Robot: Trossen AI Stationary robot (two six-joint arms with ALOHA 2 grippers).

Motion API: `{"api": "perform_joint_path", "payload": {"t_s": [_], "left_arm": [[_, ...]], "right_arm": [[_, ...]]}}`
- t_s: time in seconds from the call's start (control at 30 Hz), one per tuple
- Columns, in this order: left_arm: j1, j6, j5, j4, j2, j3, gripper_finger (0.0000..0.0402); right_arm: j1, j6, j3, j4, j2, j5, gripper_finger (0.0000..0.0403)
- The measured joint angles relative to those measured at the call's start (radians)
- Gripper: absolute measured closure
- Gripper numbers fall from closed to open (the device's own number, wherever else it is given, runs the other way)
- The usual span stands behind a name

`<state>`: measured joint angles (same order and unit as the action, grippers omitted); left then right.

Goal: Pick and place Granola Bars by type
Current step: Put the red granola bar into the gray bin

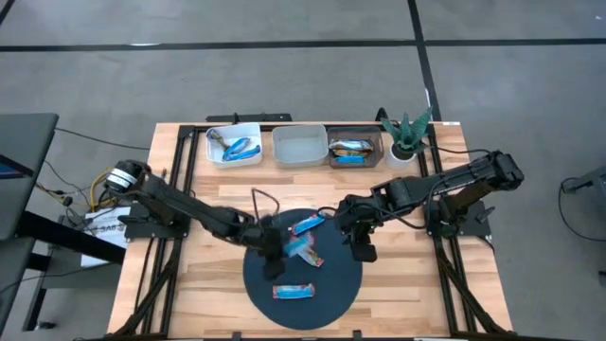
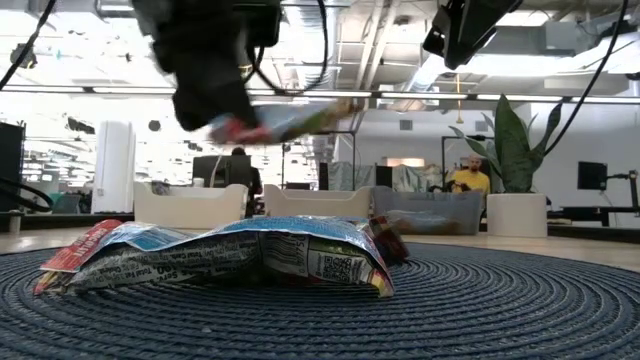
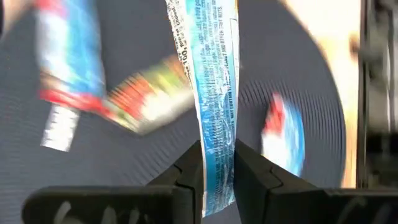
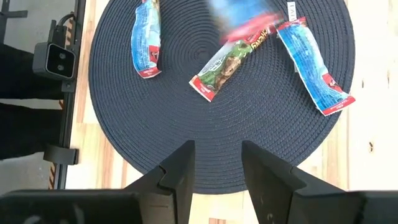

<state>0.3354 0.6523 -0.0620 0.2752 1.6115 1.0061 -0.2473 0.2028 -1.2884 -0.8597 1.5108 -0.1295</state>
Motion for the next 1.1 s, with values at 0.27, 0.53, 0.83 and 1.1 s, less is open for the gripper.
{"api": "perform_joint_path", "payload": {"t_s": [0.27, 0.53, 0.83, 1.1], "left_arm": [[-0.15, 0.088, -0.227, -0.005, -0.148, 0.0, 0.0354], [-0.327, 0.062, -0.263, -0.005, -0.222, 0.0, 0.0353], [-0.565, 0.032, -0.216, -0.01, -0.21, 0.0, 0.0355], [-0.748, -0.038, -0.003, -0.063, -0.198, 0.0, 0.0356]], "right_arm": [[0.034, 0.034, 0.0, 0.052, 0.0, 0.104, 0.028], [0.075, 0.062, 0.0, 0.147, 0.0, 0.409, 0.028], [0.147, 0.088, 0.0, 0.219, 0.0, 0.513, 0.028], [0.21, 0.087, 0.0, 0.312, 0.0, 0.532, 0.028]]}}
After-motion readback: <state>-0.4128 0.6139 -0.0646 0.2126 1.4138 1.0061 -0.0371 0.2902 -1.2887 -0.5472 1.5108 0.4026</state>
